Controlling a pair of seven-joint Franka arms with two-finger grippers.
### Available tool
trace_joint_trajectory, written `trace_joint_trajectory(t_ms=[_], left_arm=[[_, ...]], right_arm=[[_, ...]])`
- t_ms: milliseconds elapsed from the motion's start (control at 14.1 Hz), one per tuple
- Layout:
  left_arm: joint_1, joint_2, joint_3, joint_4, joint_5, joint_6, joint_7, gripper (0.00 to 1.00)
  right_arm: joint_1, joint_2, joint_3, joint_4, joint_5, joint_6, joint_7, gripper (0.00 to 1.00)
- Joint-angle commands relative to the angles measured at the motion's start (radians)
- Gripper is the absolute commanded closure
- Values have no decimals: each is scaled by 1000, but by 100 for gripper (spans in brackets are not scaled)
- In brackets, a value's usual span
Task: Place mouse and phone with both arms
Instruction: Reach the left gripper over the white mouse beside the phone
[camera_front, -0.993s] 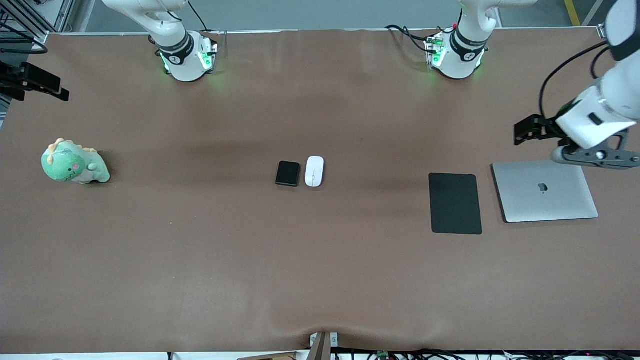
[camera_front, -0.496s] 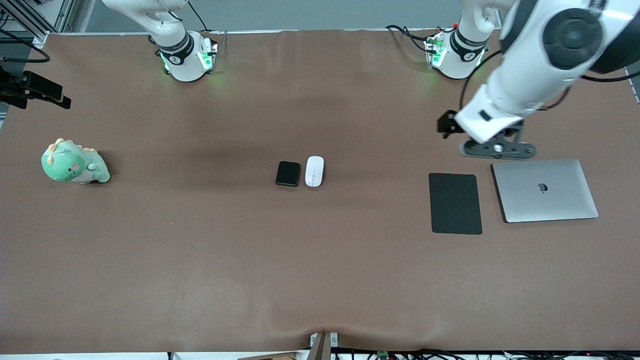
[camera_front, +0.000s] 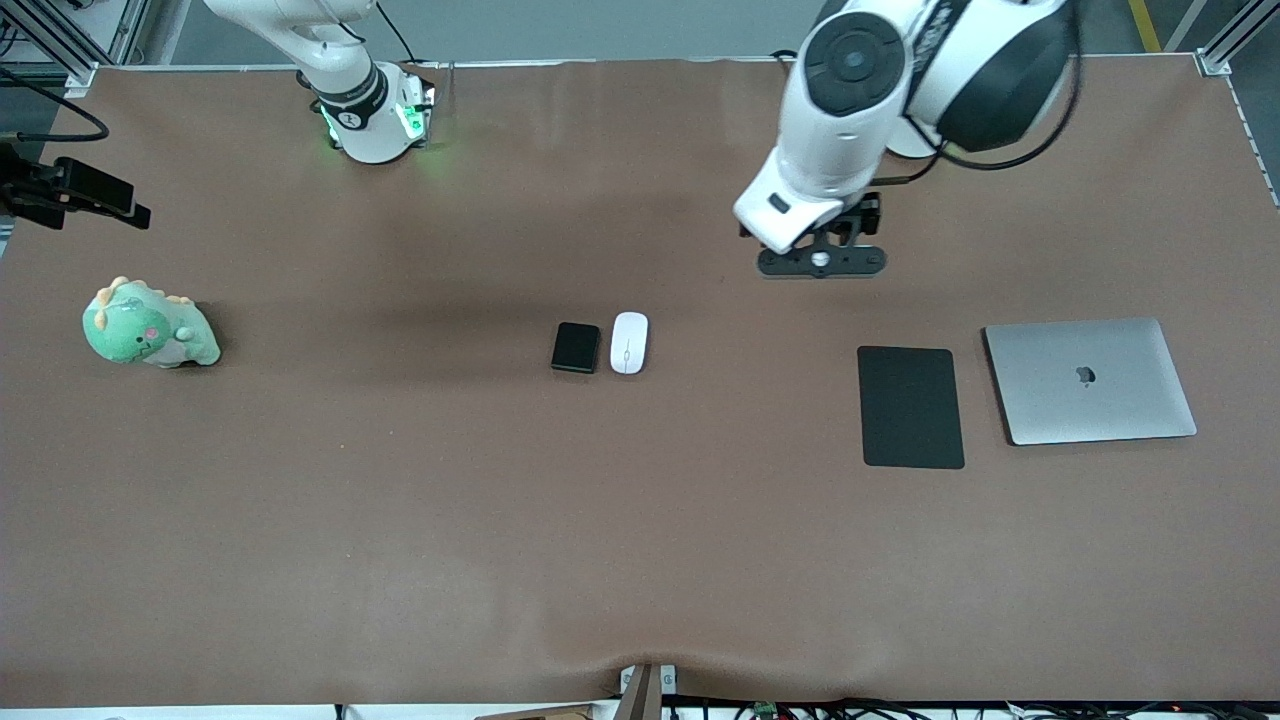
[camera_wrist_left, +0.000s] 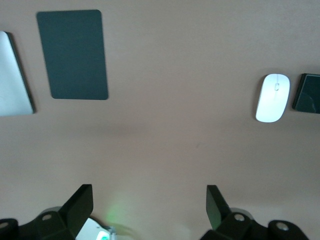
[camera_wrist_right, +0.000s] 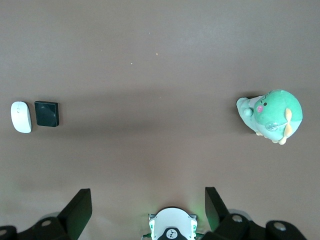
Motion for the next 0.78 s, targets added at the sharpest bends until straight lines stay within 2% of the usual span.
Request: trace_joint_trajectory(t_ms=[0,284,709], left_arm=[[-58,81,10,61,-19,25,-104,0],[-133,217,10,133,-19,138,-214,0],[-196,348,12,133,-10,417,-222,0]], right_arm=[[12,12,-3,11,18,-1,-7,0],[17,16,-1,9,20,0,-6,0],[22,32,-1,11,20,2,-9,0]])
